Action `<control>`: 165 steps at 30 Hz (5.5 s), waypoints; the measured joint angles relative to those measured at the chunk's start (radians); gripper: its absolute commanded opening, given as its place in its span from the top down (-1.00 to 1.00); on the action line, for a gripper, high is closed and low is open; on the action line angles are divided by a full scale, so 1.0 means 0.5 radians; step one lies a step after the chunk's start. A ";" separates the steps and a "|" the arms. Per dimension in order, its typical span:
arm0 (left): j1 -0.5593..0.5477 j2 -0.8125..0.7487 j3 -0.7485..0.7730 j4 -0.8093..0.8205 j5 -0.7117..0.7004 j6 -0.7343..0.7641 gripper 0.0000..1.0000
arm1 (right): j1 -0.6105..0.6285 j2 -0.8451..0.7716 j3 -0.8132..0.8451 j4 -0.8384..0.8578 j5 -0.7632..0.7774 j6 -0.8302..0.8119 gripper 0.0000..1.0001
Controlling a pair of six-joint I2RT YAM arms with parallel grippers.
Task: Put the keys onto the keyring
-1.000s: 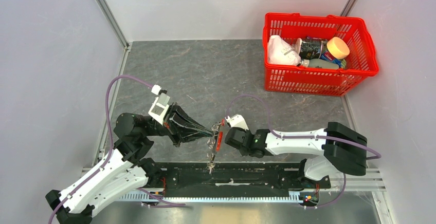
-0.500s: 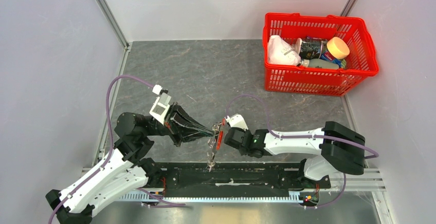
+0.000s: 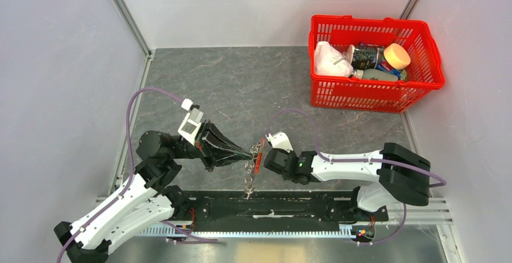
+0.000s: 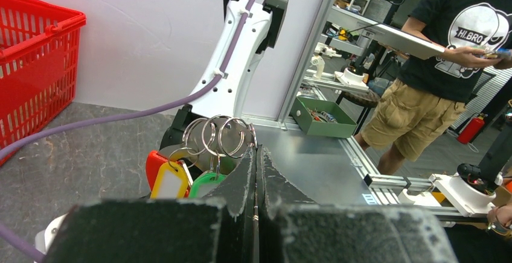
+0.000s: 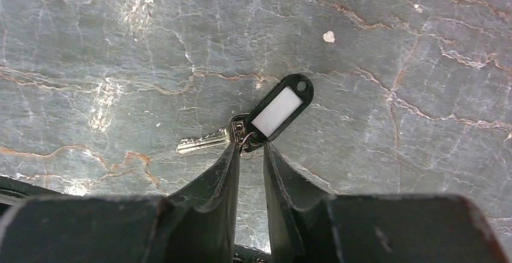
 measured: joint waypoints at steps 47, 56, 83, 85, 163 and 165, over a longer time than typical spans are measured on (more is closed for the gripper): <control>0.000 0.007 0.000 -0.006 0.000 0.001 0.96 | -0.060 -0.015 -0.040 0.060 -0.120 0.018 0.40; 0.000 0.007 0.000 -0.006 0.000 0.001 0.96 | -0.083 -0.015 -0.040 0.061 -0.120 0.018 0.69; 0.000 -0.003 0.000 -0.007 -0.001 0.002 0.96 | -0.098 -0.704 -0.034 -0.130 -0.182 -0.066 1.00; 0.000 -0.008 0.000 -0.007 -0.001 0.002 0.95 | -0.098 -0.794 -0.024 -0.168 -0.204 -0.089 1.00; -0.036 0.379 0.264 0.396 0.734 -0.295 0.96 | -0.102 -0.381 2.358 -1.147 -2.155 -1.175 1.00; -0.036 0.378 0.266 0.390 0.734 -0.288 0.96 | -0.102 -0.362 2.358 -1.146 -2.177 -1.174 1.00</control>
